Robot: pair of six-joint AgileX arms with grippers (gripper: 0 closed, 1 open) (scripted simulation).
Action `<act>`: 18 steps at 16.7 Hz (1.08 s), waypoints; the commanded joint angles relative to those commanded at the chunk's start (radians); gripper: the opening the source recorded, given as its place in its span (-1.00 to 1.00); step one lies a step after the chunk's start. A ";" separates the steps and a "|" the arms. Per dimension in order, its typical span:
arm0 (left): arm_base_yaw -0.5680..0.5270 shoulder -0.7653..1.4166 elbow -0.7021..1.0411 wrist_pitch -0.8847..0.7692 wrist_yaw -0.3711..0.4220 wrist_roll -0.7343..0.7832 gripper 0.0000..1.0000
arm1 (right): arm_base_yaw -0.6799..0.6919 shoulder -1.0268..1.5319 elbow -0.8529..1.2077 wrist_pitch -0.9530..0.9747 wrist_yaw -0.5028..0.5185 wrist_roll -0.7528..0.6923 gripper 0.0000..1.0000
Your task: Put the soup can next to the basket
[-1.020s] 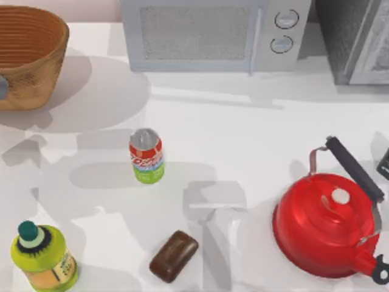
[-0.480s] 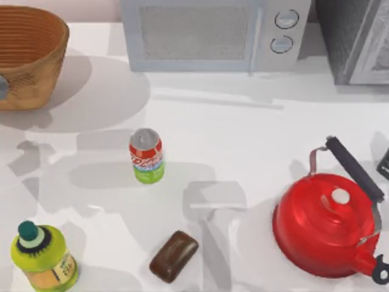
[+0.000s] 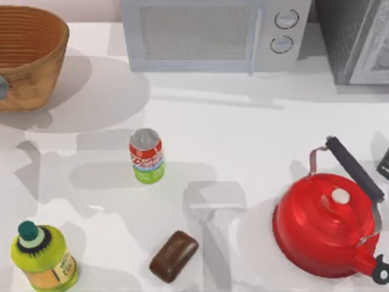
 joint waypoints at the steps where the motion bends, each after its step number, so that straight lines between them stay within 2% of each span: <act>1: 0.000 0.000 0.000 0.000 0.000 0.000 -1.00 | 0.000 0.000 0.000 0.000 0.000 0.000 1.00; 7: -0.006 -0.003 0.010 0.007 -0.004 -0.011 -1.00 | 0.000 0.000 0.000 0.000 0.000 0.000 1.00; 10: -0.045 -0.008 0.083 0.046 -0.034 -0.107 -1.00 | 0.000 0.000 0.000 0.000 0.000 0.000 1.00; 13: -0.133 -0.004 0.184 0.082 -0.068 -0.297 -1.00 | 0.000 0.000 0.000 0.000 0.000 0.000 1.00; 18: -0.358 0.063 0.304 0.065 -0.090 -0.758 -1.00 | 0.000 0.000 0.000 0.000 0.000 0.000 1.00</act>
